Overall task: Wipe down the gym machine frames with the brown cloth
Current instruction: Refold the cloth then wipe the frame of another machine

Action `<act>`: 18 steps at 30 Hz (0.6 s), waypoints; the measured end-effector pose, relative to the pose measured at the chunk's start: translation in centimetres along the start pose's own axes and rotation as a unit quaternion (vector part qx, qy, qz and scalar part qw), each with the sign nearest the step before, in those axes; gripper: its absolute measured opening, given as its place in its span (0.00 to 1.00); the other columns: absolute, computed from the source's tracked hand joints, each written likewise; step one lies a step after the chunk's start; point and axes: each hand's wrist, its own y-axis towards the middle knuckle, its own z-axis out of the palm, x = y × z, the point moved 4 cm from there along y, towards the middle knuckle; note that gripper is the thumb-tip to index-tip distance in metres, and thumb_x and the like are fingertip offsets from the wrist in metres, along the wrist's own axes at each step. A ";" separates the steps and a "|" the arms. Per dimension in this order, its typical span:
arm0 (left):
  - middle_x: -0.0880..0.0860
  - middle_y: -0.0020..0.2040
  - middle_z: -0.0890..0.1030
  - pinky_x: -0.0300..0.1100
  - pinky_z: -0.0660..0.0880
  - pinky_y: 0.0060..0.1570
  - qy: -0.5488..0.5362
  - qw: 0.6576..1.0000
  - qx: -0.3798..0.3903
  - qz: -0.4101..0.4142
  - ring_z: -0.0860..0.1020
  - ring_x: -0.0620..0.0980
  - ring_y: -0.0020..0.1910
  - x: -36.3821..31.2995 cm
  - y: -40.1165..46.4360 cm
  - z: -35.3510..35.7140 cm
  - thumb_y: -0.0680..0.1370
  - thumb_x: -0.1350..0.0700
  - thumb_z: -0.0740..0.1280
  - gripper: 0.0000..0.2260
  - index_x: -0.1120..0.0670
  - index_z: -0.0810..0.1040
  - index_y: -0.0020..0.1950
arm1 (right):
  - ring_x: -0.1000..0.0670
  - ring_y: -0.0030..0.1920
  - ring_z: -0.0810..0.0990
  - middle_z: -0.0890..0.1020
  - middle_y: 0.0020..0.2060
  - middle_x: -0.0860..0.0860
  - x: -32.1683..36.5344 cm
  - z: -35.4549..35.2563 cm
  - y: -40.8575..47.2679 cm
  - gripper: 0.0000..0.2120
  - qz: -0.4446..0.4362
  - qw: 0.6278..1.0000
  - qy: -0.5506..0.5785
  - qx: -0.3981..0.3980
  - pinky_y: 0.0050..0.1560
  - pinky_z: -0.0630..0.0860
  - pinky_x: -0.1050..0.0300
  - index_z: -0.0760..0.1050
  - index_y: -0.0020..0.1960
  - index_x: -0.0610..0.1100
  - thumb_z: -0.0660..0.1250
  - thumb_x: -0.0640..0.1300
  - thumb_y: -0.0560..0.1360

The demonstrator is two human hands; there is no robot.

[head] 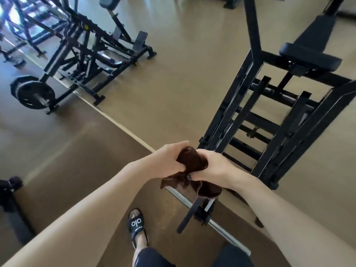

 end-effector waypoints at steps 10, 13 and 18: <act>0.49 0.47 0.82 0.46 0.77 0.50 0.015 0.998 0.012 0.056 0.79 0.50 0.47 18.7 0.9 -16.7 0.74 0.64 0.65 0.16 0.44 0.73 0.54 | 0.43 0.52 0.83 0.85 0.47 0.43 11.2 11.9 16.2 0.09 0.092 0.989 0.104 -0.047 0.61 0.76 0.44 0.81 0.52 0.43 0.73 0.36 0.73; 0.49 0.46 0.81 0.48 0.78 0.48 0.017 0.997 0.038 0.067 0.80 0.50 0.46 21.5 1.7 -20.5 0.75 0.63 0.64 0.15 0.43 0.71 0.53 | 0.39 0.56 0.82 0.84 0.52 0.41 14.0 13.9 19.1 0.11 0.114 0.980 0.149 -0.061 0.66 0.73 0.41 0.79 0.57 0.43 0.71 0.36 0.74; 0.50 0.45 0.80 0.45 0.77 0.40 0.038 0.990 0.083 0.110 0.79 0.51 0.42 22.1 5.4 -23.8 0.77 0.62 0.63 0.15 0.41 0.69 0.54 | 0.39 0.55 0.83 0.84 0.52 0.41 15.3 14.1 21.8 0.11 0.143 0.951 0.248 -0.116 0.64 0.75 0.39 0.78 0.57 0.43 0.69 0.37 0.75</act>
